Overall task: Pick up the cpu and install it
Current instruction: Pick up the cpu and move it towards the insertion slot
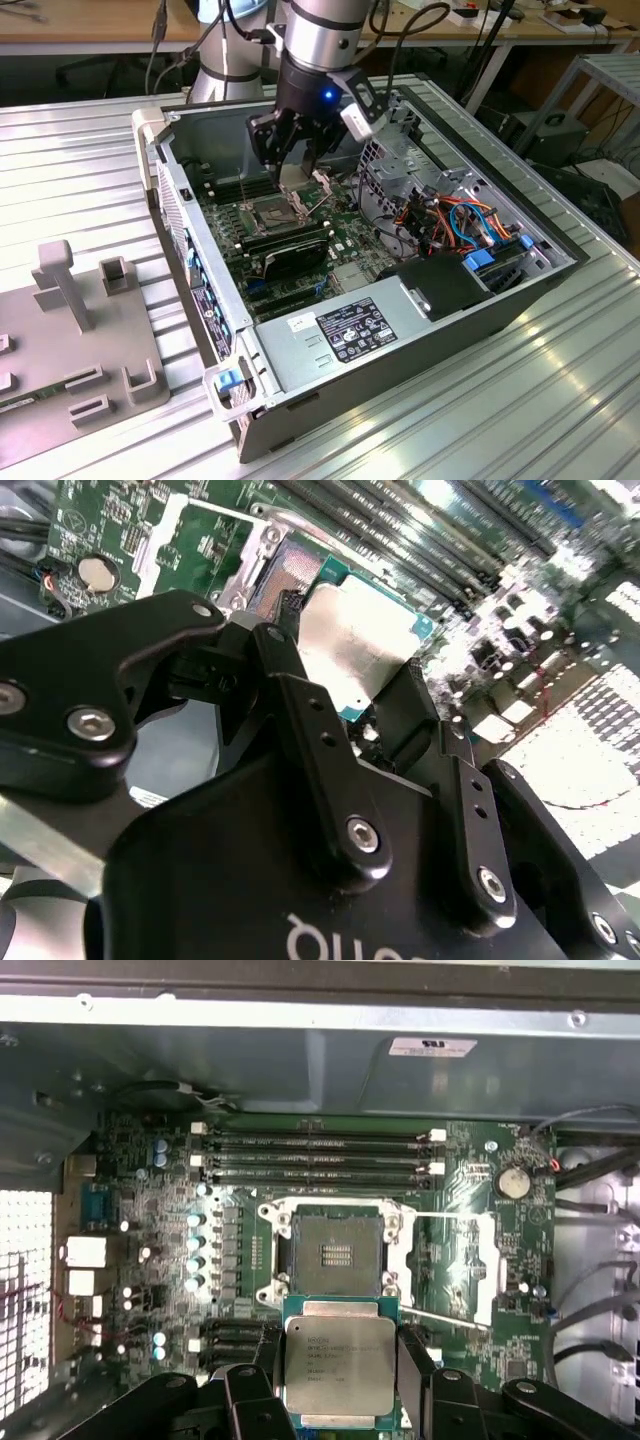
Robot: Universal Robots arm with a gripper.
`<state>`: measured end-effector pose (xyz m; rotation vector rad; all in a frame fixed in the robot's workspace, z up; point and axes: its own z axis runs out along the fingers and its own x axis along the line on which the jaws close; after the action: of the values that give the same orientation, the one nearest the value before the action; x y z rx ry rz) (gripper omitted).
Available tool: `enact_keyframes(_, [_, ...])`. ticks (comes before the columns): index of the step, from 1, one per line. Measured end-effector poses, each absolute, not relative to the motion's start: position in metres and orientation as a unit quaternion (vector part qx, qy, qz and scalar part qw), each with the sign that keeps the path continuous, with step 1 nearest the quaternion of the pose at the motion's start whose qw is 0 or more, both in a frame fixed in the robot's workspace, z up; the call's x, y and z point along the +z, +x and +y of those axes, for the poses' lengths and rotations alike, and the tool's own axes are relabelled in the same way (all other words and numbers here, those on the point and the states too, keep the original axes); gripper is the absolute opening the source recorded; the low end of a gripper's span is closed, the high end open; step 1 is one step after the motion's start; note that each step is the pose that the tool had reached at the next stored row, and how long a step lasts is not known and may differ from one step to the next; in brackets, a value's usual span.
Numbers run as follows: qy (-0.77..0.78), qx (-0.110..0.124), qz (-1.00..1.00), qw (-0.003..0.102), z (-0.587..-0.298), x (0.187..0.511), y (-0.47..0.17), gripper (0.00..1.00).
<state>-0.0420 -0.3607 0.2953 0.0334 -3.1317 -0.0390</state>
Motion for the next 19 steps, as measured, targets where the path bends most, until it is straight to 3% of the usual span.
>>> enact_keyframes(19, [0.011,-0.013,-1.000,0.005,-0.343,0.267,-0.042,0.55])
